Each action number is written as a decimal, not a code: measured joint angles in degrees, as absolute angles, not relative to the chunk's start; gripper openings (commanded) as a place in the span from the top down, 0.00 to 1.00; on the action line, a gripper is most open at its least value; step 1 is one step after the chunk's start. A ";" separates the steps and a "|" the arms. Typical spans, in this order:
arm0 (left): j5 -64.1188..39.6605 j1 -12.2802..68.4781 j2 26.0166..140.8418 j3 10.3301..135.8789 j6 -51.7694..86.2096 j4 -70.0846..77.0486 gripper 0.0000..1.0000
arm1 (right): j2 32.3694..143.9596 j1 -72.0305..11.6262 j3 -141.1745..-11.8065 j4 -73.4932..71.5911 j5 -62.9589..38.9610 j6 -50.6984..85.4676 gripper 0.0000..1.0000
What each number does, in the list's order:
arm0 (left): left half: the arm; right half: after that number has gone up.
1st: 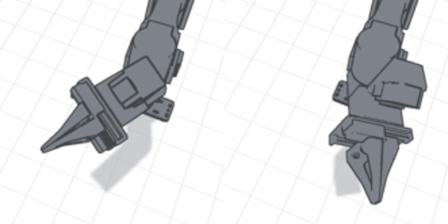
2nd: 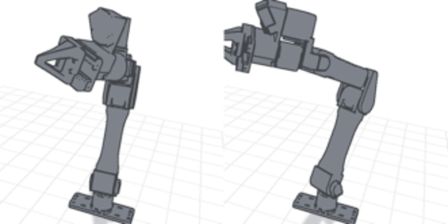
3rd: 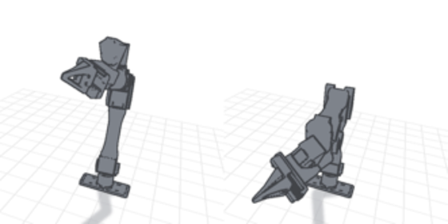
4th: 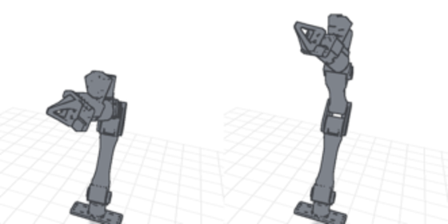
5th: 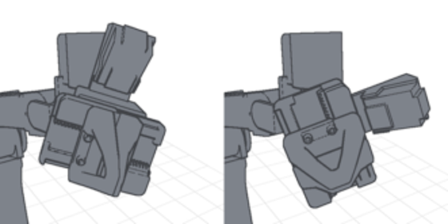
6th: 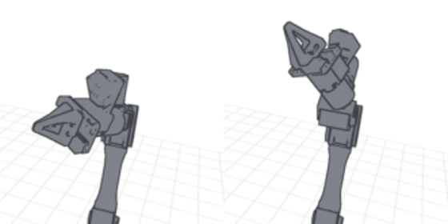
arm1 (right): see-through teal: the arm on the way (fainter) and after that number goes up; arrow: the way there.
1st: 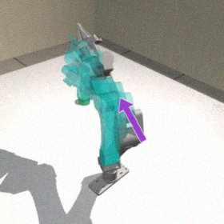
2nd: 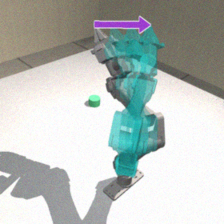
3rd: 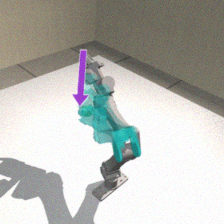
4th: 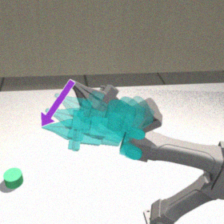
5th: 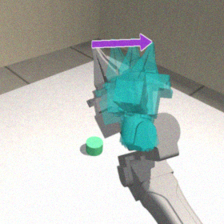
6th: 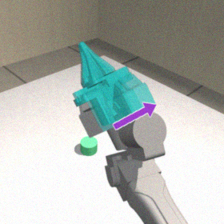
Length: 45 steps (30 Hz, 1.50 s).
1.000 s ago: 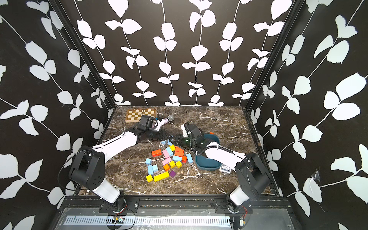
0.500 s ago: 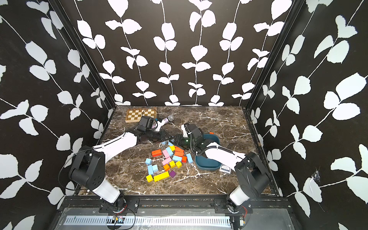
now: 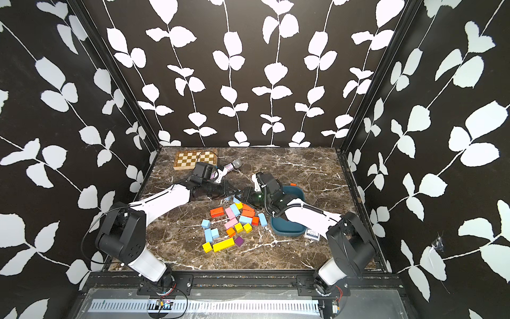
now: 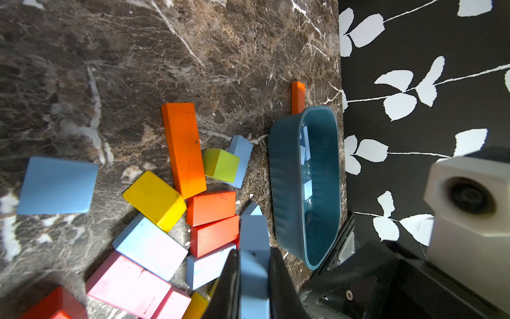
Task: Pick out the blue building blocks
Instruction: Pick up the building block from the center of the board.
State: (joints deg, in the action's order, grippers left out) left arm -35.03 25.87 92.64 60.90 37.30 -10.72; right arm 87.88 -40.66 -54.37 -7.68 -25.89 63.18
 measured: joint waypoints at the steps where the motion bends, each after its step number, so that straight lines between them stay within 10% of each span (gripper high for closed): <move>1: -35.03 25.87 92.64 60.90 37.50 -10.72 1.00 | 87.88 -40.77 -54.37 -7.99 -26.02 63.42 0.51; 36: -35.44 25.87 92.55 60.93 41.10 -8.56 0.99 | 97.51 -41.21 -64.23 1.61 -23.05 54.48 0.56; 45: -35.77 25.78 92.53 60.90 42.48 -7.35 0.98 | 99.85 -41.21 -66.89 2.09 -22.94 52.77 0.71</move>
